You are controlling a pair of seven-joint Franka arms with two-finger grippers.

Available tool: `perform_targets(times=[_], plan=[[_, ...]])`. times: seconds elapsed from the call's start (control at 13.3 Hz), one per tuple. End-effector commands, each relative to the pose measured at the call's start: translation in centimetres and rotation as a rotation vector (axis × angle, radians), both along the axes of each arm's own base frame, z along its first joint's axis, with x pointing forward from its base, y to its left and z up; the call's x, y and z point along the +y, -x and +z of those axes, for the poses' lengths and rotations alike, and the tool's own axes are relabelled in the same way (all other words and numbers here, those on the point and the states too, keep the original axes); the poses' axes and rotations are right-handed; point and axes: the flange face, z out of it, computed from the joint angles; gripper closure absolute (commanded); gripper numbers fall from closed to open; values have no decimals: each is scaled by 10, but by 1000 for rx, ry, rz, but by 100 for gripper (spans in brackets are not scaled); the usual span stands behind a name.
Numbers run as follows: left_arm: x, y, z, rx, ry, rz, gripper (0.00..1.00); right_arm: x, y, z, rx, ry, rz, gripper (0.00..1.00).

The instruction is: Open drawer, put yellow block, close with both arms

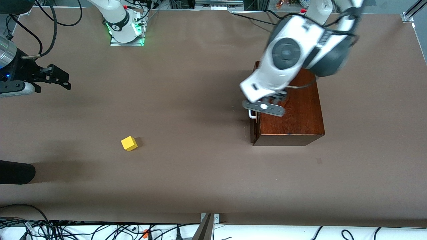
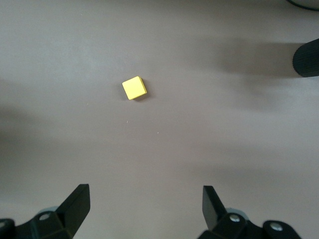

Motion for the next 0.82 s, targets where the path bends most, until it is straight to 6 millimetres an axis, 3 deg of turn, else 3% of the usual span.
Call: perform_targets(times=[0.0, 0.38, 0.53, 0.75], plan=[[-41, 9, -18, -27, 4, 1, 0, -1, -1, 6, -8, -3, 5, 0], [-61, 28, -69, -9, -110, -45, 0, -3, -1, 4, -8, -3, 2, 0], [-83, 46, -90, -28, -175, -48, 0, -3, -1, 4, -10, -3, 2, 0], [-87, 54, -119, -82, -295, -85, 0, -4, -3, 4, -16, -3, 0, 0]])
